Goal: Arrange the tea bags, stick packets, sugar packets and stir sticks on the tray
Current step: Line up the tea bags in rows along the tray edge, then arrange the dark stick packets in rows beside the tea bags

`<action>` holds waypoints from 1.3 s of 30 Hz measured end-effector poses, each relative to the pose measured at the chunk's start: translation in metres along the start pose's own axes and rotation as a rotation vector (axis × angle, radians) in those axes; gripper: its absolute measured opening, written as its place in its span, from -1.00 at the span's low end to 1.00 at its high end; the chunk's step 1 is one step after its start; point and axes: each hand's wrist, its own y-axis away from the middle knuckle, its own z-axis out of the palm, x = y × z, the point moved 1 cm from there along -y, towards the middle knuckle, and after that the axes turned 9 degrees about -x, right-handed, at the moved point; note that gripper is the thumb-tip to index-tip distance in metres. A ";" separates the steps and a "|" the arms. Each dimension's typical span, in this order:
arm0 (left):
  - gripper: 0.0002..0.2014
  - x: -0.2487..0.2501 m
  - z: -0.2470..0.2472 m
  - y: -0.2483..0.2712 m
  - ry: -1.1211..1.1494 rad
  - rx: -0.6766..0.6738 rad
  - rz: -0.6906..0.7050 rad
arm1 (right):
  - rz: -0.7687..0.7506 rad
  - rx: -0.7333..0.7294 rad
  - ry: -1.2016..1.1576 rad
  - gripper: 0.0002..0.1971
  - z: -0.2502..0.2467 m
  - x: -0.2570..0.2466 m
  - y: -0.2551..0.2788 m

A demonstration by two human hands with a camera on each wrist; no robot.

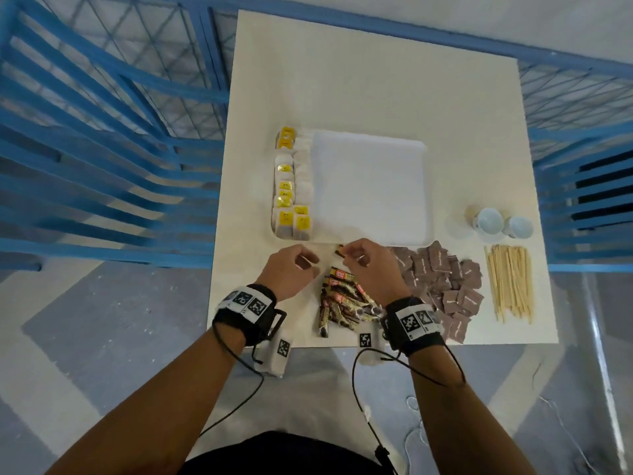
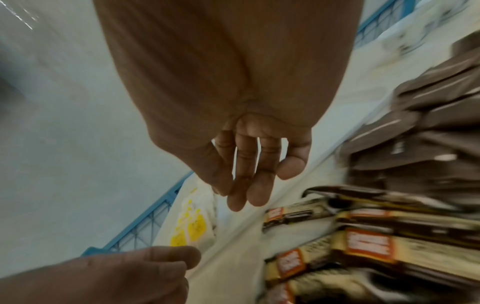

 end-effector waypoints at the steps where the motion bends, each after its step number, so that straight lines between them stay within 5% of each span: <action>1: -0.87 -0.002 0.007 0.001 -0.048 -0.029 0.024 | -0.003 -0.005 0.037 -0.86 0.001 0.008 0.008; 6: -0.81 -0.010 0.038 0.009 -0.204 -0.047 0.086 | 0.044 0.013 0.300 -0.69 0.009 0.044 0.036; 14: -0.38 -0.011 0.070 0.011 -0.384 0.152 -0.019 | 0.096 0.050 0.246 -0.61 0.019 0.052 0.044; 30: -0.87 -0.001 0.077 -0.012 -0.007 0.505 -0.105 | -0.027 -0.107 0.277 -0.61 0.002 0.046 0.013; 39: -0.80 0.009 0.060 -0.001 0.224 0.576 -0.104 | -0.075 -0.087 0.256 -0.69 0.001 0.039 0.005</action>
